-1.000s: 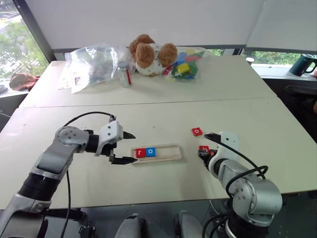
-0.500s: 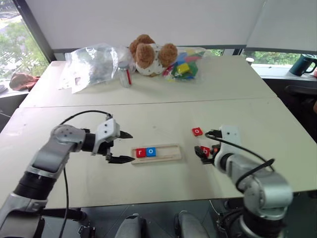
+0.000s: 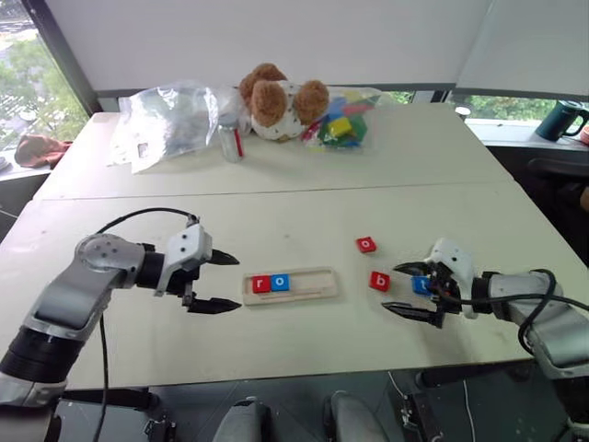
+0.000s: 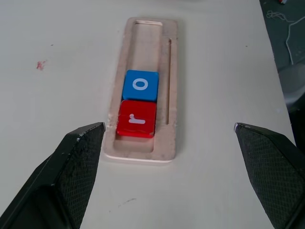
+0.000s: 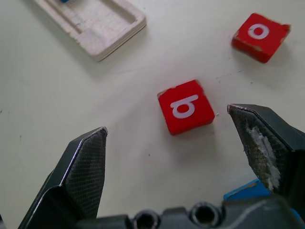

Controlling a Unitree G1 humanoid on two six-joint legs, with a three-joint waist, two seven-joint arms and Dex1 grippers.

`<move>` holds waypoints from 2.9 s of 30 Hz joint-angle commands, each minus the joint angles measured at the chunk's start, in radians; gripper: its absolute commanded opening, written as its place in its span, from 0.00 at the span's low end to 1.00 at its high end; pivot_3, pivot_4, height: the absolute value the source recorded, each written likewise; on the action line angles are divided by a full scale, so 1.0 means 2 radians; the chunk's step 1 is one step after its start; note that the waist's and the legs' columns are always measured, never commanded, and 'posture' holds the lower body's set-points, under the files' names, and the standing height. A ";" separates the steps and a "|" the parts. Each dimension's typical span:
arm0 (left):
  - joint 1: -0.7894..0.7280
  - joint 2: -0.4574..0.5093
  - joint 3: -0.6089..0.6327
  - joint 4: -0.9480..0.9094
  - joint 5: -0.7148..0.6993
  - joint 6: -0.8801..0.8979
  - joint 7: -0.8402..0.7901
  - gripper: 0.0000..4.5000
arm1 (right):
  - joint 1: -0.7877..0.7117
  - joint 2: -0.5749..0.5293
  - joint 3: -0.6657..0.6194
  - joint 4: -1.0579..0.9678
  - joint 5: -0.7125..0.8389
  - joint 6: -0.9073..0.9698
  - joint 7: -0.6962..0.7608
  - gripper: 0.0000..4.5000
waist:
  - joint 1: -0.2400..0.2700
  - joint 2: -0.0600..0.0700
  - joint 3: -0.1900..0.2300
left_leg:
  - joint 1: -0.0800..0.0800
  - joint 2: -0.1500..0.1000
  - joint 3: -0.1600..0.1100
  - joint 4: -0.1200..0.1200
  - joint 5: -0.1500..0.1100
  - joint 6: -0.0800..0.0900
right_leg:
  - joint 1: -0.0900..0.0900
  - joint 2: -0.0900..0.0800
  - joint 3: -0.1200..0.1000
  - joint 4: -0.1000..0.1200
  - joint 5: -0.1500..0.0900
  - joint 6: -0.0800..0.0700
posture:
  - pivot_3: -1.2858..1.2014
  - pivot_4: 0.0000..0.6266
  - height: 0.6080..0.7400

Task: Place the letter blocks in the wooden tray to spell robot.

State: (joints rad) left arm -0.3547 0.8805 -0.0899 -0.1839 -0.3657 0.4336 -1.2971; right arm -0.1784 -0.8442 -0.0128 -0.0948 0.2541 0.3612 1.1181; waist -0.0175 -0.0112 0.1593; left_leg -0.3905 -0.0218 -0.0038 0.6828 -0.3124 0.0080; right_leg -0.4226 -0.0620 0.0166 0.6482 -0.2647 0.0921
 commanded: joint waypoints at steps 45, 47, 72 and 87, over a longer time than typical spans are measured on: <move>0.071 0.019 0.032 0.006 0.022 -0.047 0.047 1.00 | -0.267 0.151 0.221 0.136 -0.106 -0.052 0.061 0.26 | 0.002 0.001 0.000 | -0.002 -0.001 -0.001 0.000 0.000 -0.001 | -0.003 -0.002 -0.001 0.000 0.000 0.000 | 0.52 0.24 1.00; 0.072 0.019 0.034 0.007 0.023 -0.047 0.047 1.00 | -0.271 0.158 0.221 0.147 -0.110 -0.057 0.061 0.26 | 0.001 0.001 0.000 | -0.002 -0.001 0.000 0.000 0.000 -0.001 | -0.003 -0.002 -0.001 0.000 0.000 0.000 | 0.52 0.24 1.00; 0.070 0.004 0.024 0.008 0.031 -0.050 0.064 1.00 | -0.283 0.210 0.221 0.170 -0.125 -0.045 0.057 0.26 | 0.001 0.001 0.000 | -0.002 -0.001 0.000 0.000 0.000 -0.001 | -0.003 -0.002 -0.001 0.001 0.000 0.000 | 0.52 0.24 1.00; 0.067 0.004 0.020 0.014 0.040 -0.050 0.065 1.00 | -0.292 0.212 0.191 0.127 -0.107 -0.012 0.036 0.91 | 0.001 0.001 0.000 | -0.002 -0.001 -0.001 0.000 0.000 -0.001 | -0.003 -0.002 -0.001 0.001 0.000 0.000 | 0.52 0.24 1.00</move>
State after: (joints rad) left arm -0.2066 0.8820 -0.0575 -0.1475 -0.2889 0.3396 -1.1664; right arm -0.7257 -0.4211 0.4087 0.2172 0.0134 0.3275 1.1984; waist -0.0150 -0.0097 0.1602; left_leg -0.3941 -0.0233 -0.0049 0.6820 -0.3116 0.0057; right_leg -0.4279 -0.0657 0.0153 0.6492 -0.2646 0.0917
